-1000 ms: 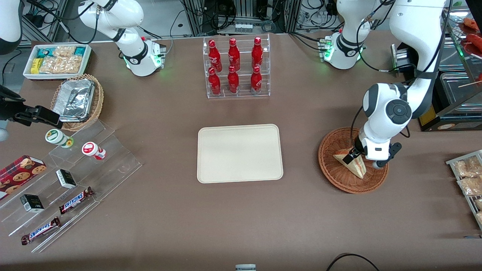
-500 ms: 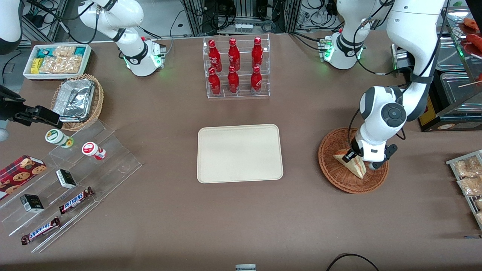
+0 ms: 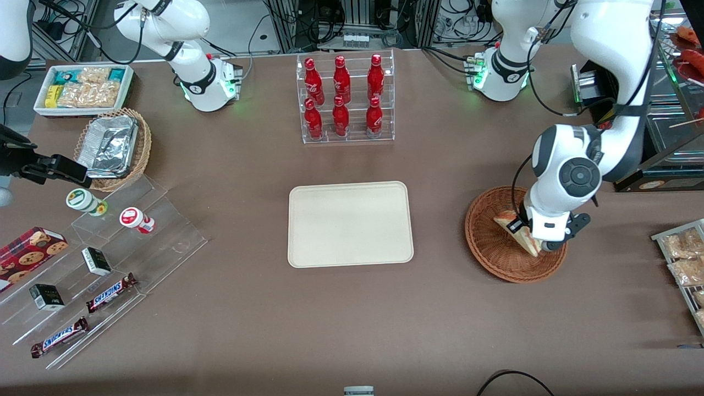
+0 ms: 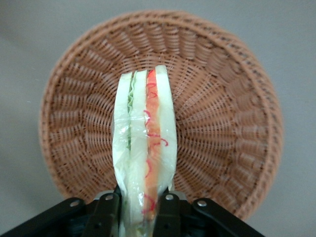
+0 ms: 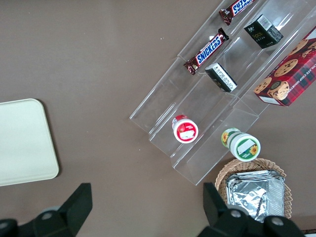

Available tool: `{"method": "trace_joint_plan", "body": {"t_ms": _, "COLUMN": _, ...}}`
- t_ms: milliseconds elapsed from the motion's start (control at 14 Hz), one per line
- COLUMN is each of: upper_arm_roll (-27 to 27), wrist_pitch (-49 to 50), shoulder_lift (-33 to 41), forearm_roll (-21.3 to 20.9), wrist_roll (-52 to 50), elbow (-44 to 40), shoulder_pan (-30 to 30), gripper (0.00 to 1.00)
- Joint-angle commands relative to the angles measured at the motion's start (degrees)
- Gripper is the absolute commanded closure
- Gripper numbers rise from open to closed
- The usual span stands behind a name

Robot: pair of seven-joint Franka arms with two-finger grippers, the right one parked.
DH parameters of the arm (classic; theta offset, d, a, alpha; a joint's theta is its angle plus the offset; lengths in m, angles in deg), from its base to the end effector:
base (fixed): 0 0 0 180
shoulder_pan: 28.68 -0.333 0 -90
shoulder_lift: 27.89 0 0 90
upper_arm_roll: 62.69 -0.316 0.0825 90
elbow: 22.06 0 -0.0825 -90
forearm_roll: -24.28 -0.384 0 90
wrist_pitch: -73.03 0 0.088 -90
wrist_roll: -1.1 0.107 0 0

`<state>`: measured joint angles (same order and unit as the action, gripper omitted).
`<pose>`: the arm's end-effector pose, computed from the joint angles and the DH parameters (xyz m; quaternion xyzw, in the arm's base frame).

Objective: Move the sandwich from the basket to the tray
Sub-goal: 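Lower the left gripper and close it on the sandwich, then lift the sandwich and carry it with the left gripper over the cream tray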

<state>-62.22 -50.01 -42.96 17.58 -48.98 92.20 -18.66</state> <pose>0.5782 -0.1020 0.3213 -0.9496 -0.3052 0.0240 0.0674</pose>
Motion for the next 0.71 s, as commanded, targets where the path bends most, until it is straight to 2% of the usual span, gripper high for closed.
{"method": "trace_joint_plan", "body": {"t_ms": 0, "upper_arm_roll": 0.49, "wrist_pitch": 8.32, "shoulder_lift": 0.75, "forearm_roll": -1.03, "wrist_roll": -0.98, "elbow": -8.06, "shoulder_pan": 3.15, "gripper": 1.00}}
{"method": "trace_joint_plan", "body": {"t_ms": 143, "upper_arm_roll": 0.93, "wrist_pitch": 10.80, "shoulder_lift": 0.31, "forearm_roll": -0.25, "wrist_roll": -0.89, "elbow": -13.07, "shoulder_pan": 5.96, "gripper": 1.00}}
{"method": "trace_joint_plan", "body": {"t_ms": 357, "upper_arm_roll": 1.37, "wrist_pitch": 10.37, "shoulder_lift": -0.91, "forearm_roll": 4.32, "wrist_roll": -0.81, "elbow": -16.68, "shoulder_pan": 11.58, "gripper": 1.00}}
{"method": "trace_joint_plan", "body": {"t_ms": 643, "upper_arm_roll": 1.37, "wrist_pitch": 9.84, "shoulder_lift": -6.27, "forearm_roll": 4.77, "wrist_roll": -0.81, "elbow": -22.05, "shoulder_pan": 20.02, "gripper": 1.00}}
